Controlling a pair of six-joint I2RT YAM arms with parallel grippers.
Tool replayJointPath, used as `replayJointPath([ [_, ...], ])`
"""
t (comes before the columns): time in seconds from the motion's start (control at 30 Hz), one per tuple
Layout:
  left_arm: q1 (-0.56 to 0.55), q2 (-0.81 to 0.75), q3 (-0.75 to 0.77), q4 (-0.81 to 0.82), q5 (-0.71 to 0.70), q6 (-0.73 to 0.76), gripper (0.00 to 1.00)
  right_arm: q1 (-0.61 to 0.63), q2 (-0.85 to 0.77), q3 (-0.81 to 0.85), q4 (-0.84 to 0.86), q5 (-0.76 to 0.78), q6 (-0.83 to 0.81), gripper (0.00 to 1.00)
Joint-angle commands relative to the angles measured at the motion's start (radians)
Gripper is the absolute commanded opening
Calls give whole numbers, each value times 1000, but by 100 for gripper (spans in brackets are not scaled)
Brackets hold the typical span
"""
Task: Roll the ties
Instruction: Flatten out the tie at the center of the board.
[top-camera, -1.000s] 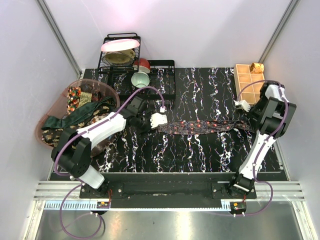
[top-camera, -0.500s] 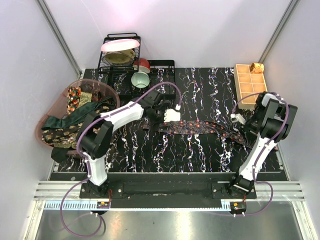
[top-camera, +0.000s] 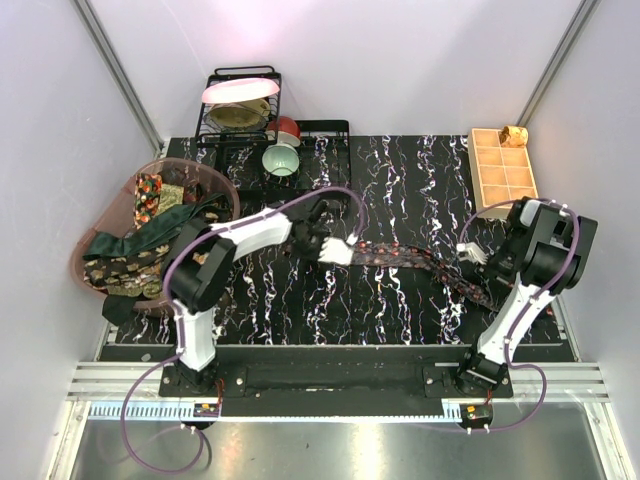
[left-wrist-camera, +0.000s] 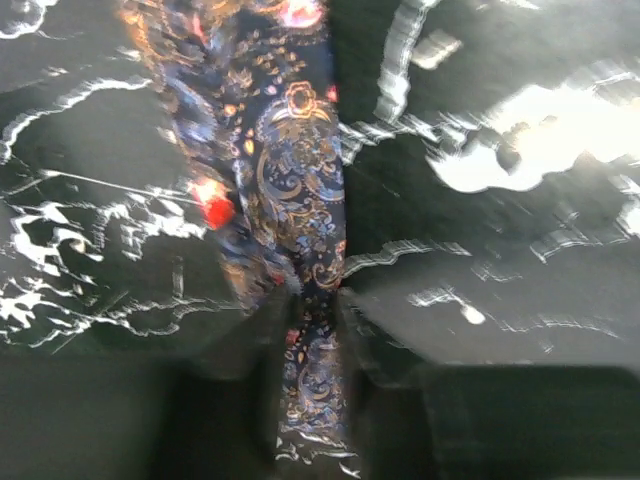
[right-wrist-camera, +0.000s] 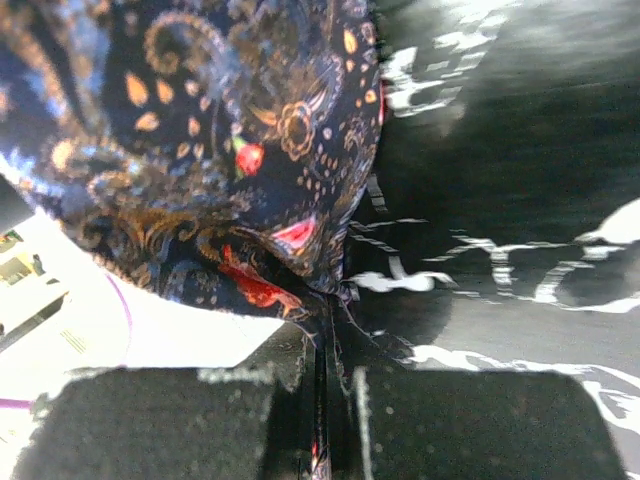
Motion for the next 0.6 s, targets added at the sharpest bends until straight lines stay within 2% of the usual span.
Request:
replayJointPath([
  [0.0, 73, -172, -107, -222, 16, 162, 9, -21, -101, -56, -244, 59, -71, 0],
  [0.03, 116, -242, -104, -247, 48, 179, 2, -24, -106, -69, -246, 70, -86, 0],
  [0.07, 135, -273, -86, -285, 56, 196, 0, -28, -106, -67, -246, 83, -91, 0],
  [0.13, 176, -334, -60, -330, 87, 238, 0, -29, -70, -32, -246, 88, -91, 0],
  [0.23, 182, -353, -20, -385, 96, 257, 0, -15, 44, 53, -246, 73, -54, 0],
  [0.3, 158, -323, -14, -364, 99, 231, 4, 23, 120, 88, -246, 65, -31, 0],
  [0.43, 95, -195, 44, -313, 58, 60, 12, 57, 193, 157, -246, 27, -12, 0],
  [0.57, 100, -77, 107, -270, 63, 10, 5, 67, 283, 192, -244, 53, 1, 0],
])
